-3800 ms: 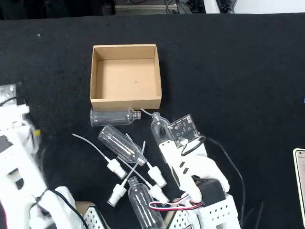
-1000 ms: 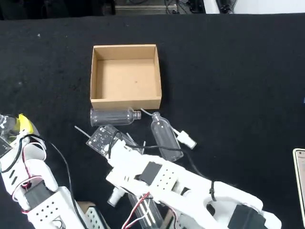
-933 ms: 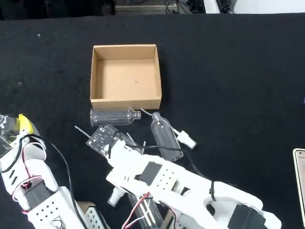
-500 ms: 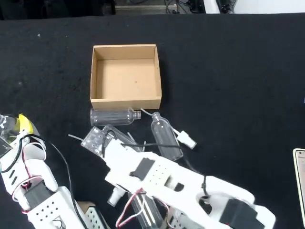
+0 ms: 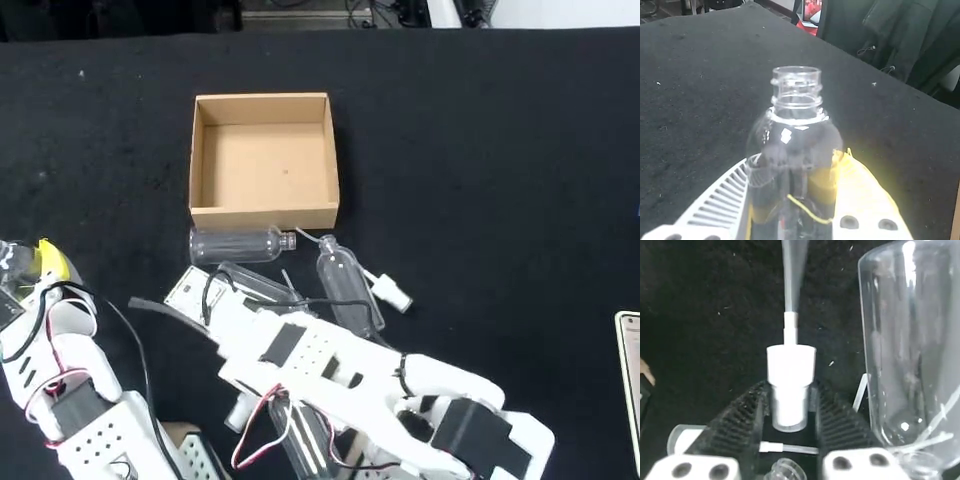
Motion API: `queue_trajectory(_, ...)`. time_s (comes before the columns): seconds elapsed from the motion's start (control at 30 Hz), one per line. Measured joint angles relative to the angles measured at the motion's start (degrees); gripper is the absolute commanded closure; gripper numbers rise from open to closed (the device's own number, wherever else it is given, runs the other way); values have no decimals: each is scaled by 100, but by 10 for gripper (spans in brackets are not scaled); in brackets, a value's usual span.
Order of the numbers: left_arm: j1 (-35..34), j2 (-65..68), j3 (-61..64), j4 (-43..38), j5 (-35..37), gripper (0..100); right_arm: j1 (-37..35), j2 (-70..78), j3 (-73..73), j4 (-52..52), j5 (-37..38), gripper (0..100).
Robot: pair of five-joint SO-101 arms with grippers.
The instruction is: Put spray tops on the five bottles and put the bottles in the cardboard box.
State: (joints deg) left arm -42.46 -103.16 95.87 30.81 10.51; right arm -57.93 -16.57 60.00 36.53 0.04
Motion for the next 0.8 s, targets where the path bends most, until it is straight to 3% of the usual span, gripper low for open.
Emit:
queue_trajectory(0.27, 0, 0, 0, 0, 0, 957, 844, -1960, -202, 1609, 765, 983)
queue_trajectory(0.43, 0, 0, 0, 0, 0, 957, 1925, -3358, -519, 2813, 1178, 983)
queue_trajectory(0.53, 0, 0, 0, 0, 0, 957, 3024, -3745, -765, 3341, 1336, 983)
queue_trajectory(0.63, 0, 0, 0, 0, 0, 957, 4598, -3780, -905, 3411, 1363, 983)
queue_trajectory(0.8, 0, 0, 0, 0, 0, 957, 7262, -3341, -923, 2734, 1152, 983)
